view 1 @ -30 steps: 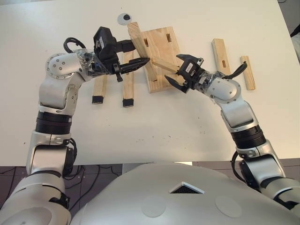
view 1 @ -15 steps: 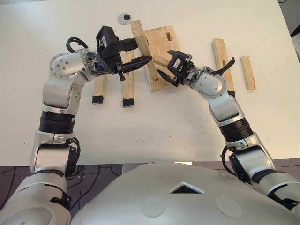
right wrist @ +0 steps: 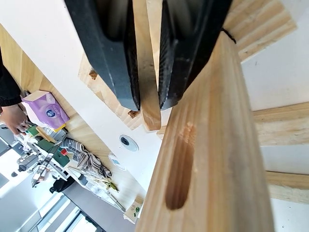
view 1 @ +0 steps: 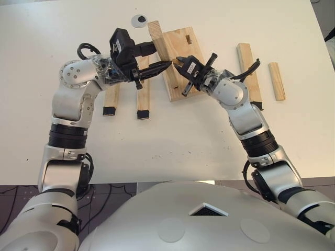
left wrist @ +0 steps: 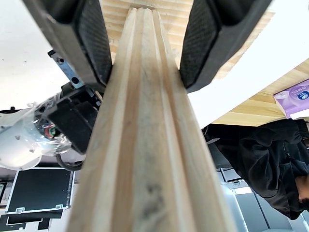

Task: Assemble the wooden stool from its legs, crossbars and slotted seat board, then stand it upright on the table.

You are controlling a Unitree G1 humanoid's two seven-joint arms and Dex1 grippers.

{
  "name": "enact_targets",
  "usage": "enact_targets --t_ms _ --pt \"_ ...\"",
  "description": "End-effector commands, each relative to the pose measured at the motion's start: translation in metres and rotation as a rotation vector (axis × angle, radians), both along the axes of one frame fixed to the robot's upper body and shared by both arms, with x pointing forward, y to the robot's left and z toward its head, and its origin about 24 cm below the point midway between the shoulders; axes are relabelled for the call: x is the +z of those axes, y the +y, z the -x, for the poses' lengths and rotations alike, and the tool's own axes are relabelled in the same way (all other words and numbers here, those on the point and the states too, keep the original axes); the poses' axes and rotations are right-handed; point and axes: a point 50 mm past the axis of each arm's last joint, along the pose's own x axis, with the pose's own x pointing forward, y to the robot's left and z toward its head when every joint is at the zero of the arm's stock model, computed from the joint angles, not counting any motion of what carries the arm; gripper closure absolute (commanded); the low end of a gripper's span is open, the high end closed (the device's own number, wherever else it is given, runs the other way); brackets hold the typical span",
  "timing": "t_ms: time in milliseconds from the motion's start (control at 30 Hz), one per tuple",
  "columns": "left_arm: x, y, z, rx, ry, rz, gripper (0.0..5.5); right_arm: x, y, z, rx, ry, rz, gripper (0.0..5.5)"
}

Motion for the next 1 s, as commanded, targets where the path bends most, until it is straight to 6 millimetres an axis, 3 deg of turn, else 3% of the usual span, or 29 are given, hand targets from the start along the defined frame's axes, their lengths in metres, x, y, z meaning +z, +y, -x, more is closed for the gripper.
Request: enact_targets --t_ms 33,133,200,267,367,467,533,700,867,1000 --pt "-0.024 0.008 0.003 0.062 0.095 -0.078 3.47 0.000 -0.001 -0.001 -0.003 0.011 0.009 5.07" --pt "-0.024 0.008 0.003 0.068 0.089 -0.079 3.47 0.006 -0.008 -0.006 -0.052 0.001 -0.031 5.07" --pt "-0.024 0.008 0.003 0.072 0.086 -0.078 3.47 0.018 -0.022 -0.019 -0.184 0.069 -0.193 5.08" --pt "-0.025 0.009 0.003 0.076 0.084 -0.077 3.47 0.032 -0.048 -0.037 -0.402 0.215 -0.491 5.09" --pt "-0.026 0.010 0.004 0.076 0.088 -0.076 3.47 0.039 -0.081 -0.048 -0.627 0.382 -0.849 5.09" --pt "-0.032 0.017 0.010 0.079 0.160 -0.069 3.47 0.040 -0.095 -0.052 -0.670 0.536 -1.201 5.09" --pt "-0.037 0.025 0.013 0.083 0.254 -0.039 3.47 0.044 -0.095 -0.049 -0.593 0.611 -1.388 5.09" --pt "-0.034 0.052 0.009 0.065 0.388 0.011 3.48 0.071 -0.075 -0.032 -0.179 0.674 -1.570 5.10" --pt "-0.026 0.061 0.002 -0.008 0.453 0.016 3.48 0.083 -0.056 -0.020 0.038 0.621 -1.578 5.10" --pt "-0.024 0.062 -0.001 -0.072 0.529 0.023 3.47 0.076 -0.031 -0.017 0.108 0.594 -1.501 5.10"
